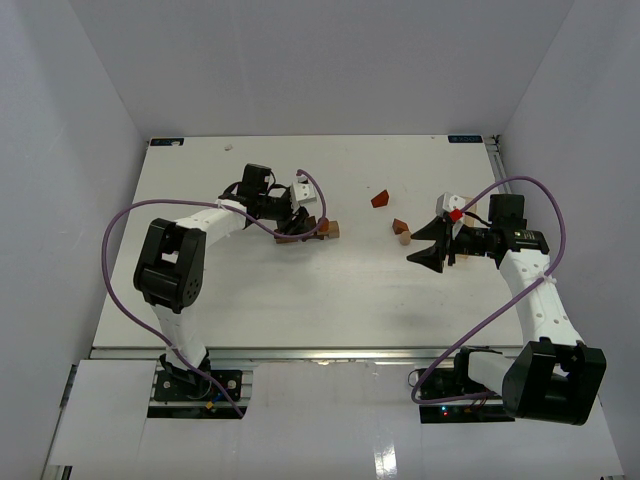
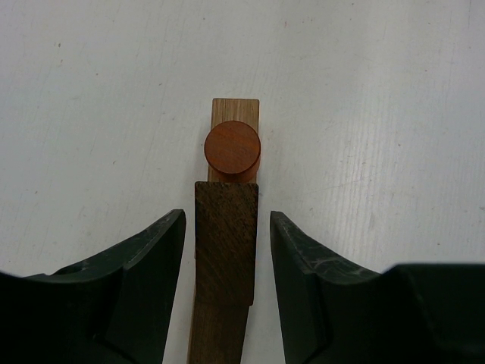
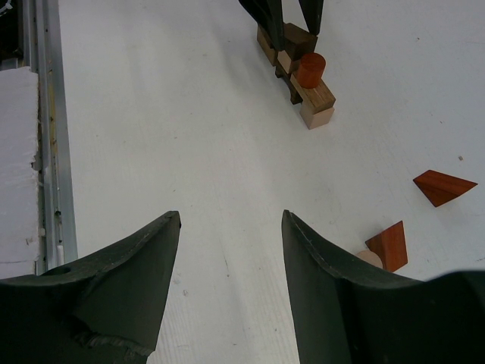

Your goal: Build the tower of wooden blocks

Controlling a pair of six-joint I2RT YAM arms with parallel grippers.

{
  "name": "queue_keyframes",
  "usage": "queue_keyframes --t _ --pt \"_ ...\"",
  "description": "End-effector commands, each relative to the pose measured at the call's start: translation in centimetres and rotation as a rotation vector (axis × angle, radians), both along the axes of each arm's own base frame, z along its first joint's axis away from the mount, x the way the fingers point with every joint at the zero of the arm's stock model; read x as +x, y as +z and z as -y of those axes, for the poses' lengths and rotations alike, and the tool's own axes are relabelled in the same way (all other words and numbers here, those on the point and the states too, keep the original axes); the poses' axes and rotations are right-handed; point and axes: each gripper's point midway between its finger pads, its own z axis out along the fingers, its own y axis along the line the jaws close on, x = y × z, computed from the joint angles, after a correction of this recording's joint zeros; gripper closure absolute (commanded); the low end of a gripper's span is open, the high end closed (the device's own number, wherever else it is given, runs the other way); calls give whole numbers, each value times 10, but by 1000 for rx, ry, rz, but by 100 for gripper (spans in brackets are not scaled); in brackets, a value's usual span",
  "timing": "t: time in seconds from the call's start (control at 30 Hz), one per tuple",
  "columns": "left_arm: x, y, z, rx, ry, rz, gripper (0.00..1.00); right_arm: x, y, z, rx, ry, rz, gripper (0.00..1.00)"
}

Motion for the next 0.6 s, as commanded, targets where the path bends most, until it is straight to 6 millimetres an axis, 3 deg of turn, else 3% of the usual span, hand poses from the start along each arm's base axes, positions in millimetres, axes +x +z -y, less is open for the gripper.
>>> queue_keyframes --t 0.0,0.23,0.37,0.57 --pt "1 23 0 -31 -13 43 38 1 7 -1 4 7 33 38" --pt "8 53 2 -59 22 80 29 1 6 -1 2 6 32 38" --pt "12 80 1 -86 53 125 3 2 5 0 -5 1 31 37" --pt "13 137 -3 -171 153 165 2 5 0 2 -30 2 53 36"
